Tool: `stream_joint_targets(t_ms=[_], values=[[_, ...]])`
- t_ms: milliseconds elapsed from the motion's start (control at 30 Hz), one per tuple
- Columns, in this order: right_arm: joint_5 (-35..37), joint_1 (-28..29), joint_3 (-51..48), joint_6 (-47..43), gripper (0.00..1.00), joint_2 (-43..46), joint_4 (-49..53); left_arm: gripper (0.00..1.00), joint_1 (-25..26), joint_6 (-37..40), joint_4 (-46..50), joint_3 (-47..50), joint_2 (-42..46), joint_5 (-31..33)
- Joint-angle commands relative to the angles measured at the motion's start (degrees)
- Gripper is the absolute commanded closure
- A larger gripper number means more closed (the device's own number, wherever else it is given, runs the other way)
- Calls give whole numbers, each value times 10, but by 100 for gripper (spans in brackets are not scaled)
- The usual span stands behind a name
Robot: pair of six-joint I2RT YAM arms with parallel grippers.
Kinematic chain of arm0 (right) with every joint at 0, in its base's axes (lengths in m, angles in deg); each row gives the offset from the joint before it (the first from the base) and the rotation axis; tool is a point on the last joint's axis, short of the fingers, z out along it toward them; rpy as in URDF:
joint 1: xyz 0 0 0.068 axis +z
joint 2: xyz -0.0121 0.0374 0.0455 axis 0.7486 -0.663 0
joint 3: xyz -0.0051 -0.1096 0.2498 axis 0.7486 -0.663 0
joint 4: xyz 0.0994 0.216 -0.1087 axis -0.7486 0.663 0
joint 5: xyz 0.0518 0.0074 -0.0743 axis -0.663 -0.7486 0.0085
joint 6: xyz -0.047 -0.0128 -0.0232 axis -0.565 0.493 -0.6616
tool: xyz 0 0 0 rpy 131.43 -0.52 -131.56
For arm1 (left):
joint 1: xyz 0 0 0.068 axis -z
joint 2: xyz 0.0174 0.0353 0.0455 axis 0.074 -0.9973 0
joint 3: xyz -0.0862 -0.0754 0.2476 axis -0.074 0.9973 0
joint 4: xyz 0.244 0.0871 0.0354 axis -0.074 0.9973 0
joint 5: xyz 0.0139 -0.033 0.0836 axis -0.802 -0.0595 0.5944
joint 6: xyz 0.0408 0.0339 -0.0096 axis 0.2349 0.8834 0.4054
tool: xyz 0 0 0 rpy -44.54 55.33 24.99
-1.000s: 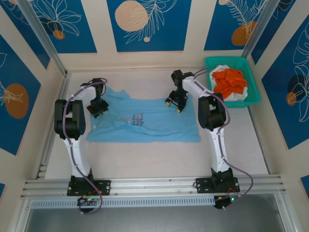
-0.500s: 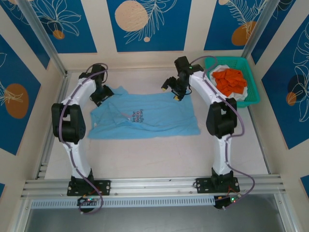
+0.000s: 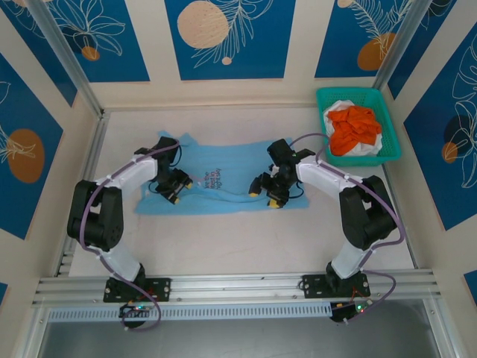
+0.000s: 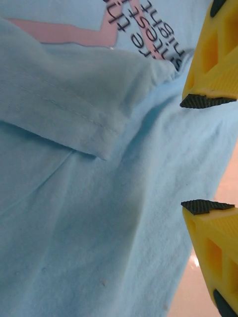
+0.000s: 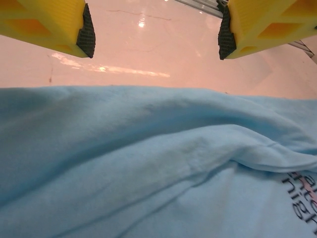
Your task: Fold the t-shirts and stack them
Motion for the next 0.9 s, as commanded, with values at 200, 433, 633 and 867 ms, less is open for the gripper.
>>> stream_joint_targets(t_ms=[200,433,633,867], values=[[-19,15,14,-50,33,-1,-5,56,-2,-93,-64,-35,-50,-1],[-18,11,30,-65,33,-7,10,66,-1,-117,-56,-28,-57,18],[-21,-1,29,-70,33,-12,13,86,0,-121,-69,-19,-68,17],[-24,-9,32,-73,34,-15,19,77,3,-109,-55,-46,-97,15]])
